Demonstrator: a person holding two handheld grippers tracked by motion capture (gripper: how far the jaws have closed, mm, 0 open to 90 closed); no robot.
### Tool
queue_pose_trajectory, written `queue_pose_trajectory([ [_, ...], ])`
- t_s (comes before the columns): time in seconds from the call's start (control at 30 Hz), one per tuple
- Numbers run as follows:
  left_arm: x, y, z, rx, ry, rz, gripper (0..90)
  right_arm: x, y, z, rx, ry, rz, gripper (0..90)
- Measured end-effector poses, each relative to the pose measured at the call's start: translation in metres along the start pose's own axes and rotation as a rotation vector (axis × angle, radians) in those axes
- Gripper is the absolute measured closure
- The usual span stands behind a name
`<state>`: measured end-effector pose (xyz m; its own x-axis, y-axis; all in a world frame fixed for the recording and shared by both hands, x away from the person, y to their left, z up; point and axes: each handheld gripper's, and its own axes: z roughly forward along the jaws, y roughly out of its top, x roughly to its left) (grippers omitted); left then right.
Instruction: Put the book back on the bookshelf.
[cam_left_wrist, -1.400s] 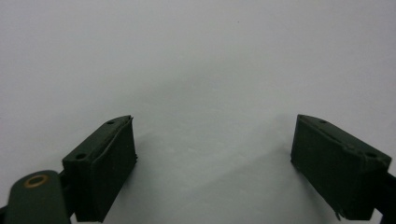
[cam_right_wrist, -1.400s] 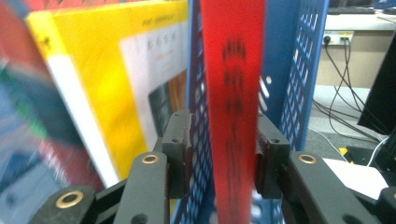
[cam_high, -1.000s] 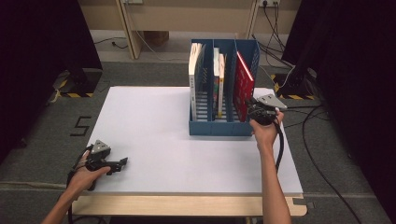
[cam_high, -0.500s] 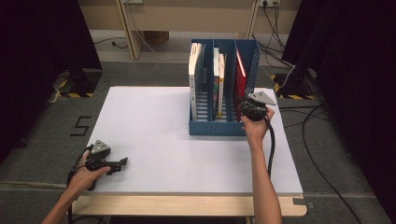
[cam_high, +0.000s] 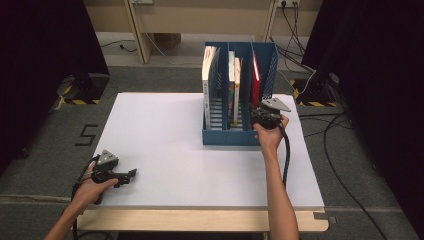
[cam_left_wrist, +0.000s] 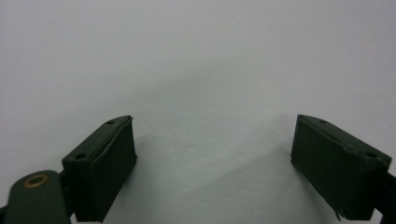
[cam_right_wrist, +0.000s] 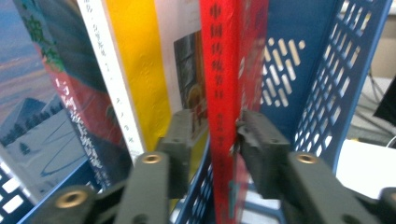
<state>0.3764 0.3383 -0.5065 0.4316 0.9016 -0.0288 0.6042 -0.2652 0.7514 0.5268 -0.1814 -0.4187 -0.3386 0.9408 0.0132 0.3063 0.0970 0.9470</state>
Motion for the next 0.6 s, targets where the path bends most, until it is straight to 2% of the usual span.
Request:
queue_pose_trajectory([
  [0.07,0.000,0.000,0.000,0.000,-0.001,-0.001,12.7,0.000,0.000,-0.003,0.004,-0.009,-0.006,54.9],
  [0.17,0.000,0.000,0.000,0.000,-0.001,0.000,12.6,0.000,-0.001,-0.010,0.005,0.001,-0.009,50.9],
  [0.37,0.000,0.000,0.000,-0.001,-0.001,0.000,12.6,-0.002,-0.001,-0.020,-0.003,0.009,0.023,45.9],
  [0.6,0.000,0.000,0.000,-0.001,-0.001,0.000,12.6,-0.001,-0.002,-0.024,0.015,0.026,0.057,37.2],
])
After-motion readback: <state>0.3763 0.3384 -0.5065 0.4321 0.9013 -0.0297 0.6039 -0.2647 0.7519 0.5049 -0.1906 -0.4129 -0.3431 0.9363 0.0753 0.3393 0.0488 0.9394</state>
